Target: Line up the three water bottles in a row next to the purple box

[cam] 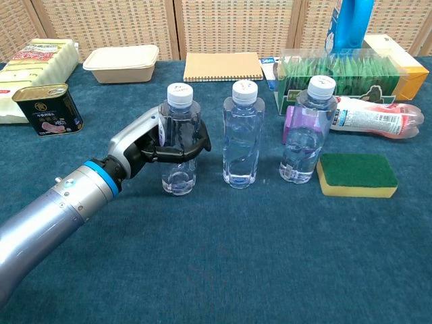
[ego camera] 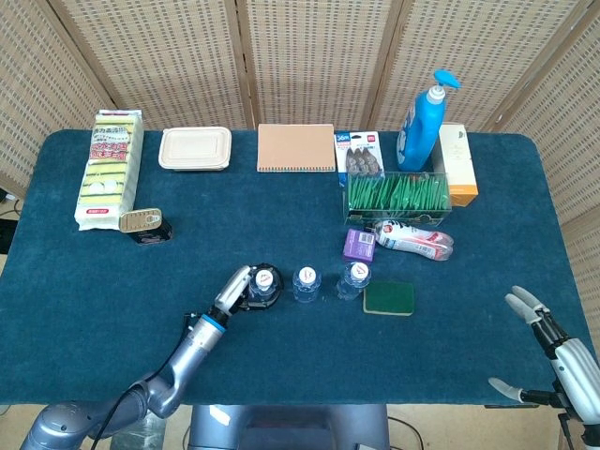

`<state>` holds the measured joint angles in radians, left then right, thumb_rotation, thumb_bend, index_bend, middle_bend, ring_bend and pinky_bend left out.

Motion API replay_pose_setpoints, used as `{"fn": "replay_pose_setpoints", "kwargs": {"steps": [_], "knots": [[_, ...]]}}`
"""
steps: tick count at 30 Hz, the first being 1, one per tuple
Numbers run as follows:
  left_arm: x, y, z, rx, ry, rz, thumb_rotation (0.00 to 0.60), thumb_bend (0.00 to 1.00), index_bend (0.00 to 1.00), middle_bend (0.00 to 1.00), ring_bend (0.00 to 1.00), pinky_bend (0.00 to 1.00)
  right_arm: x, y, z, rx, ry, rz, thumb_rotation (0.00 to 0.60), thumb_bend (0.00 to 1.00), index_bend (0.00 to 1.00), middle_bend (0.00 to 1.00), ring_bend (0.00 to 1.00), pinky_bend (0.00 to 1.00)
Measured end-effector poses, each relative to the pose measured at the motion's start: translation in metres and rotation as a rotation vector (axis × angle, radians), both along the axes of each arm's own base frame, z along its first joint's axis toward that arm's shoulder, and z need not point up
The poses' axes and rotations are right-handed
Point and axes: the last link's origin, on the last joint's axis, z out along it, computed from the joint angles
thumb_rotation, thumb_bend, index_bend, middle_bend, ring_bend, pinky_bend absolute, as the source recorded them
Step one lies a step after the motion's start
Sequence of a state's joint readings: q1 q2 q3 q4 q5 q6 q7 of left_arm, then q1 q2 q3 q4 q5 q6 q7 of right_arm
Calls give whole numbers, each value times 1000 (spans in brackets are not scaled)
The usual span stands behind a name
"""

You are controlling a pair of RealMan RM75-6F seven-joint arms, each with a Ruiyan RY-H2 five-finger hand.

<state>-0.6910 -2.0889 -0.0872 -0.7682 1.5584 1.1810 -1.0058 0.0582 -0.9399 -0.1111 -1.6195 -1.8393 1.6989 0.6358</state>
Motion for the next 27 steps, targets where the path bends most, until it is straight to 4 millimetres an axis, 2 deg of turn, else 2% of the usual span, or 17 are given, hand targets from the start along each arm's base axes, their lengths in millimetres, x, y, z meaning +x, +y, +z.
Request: {"fn": "replay_pose_setpoints", "kwargs": {"steps": [5, 10, 12, 16, 24, 27], "knots": [[-2, -1, -2, -24, 11, -6, 600, 413, 296, 239, 150, 359, 0, 0, 0, -1, -1, 1, 600, 0, 9, 0, 0, 176], [-4, 0, -3, -9, 46, -16, 600, 310, 39, 91, 33, 259, 0, 0, 0, -2, -2, 2, 600, 0, 9, 0, 0, 176], [-5, -1, -4, -6, 65, -21, 600, 288, 5, 53, 6, 227, 0, 0, 1, -2, -3, 2, 600, 0, 9, 0, 0, 176], [-6, -2, -5, -3, 71, -23, 600, 272, 0, 6, 0, 186, 0, 1, 1, -2, -1, 1, 600, 0, 10, 0, 0, 176], [-9, -2, 2, 33, 59, -13, 600, 271, 0, 0, 0, 174, 1, 2, 2, -5, 0, 8, 600, 0, 9, 0, 0, 176], [-14, -1, 5, 42, 66, -1, 600, 240, 0, 0, 0, 160, 1, 2, 2, -5, -1, 10, 600, 0, 10, 0, 0, 176]]}}
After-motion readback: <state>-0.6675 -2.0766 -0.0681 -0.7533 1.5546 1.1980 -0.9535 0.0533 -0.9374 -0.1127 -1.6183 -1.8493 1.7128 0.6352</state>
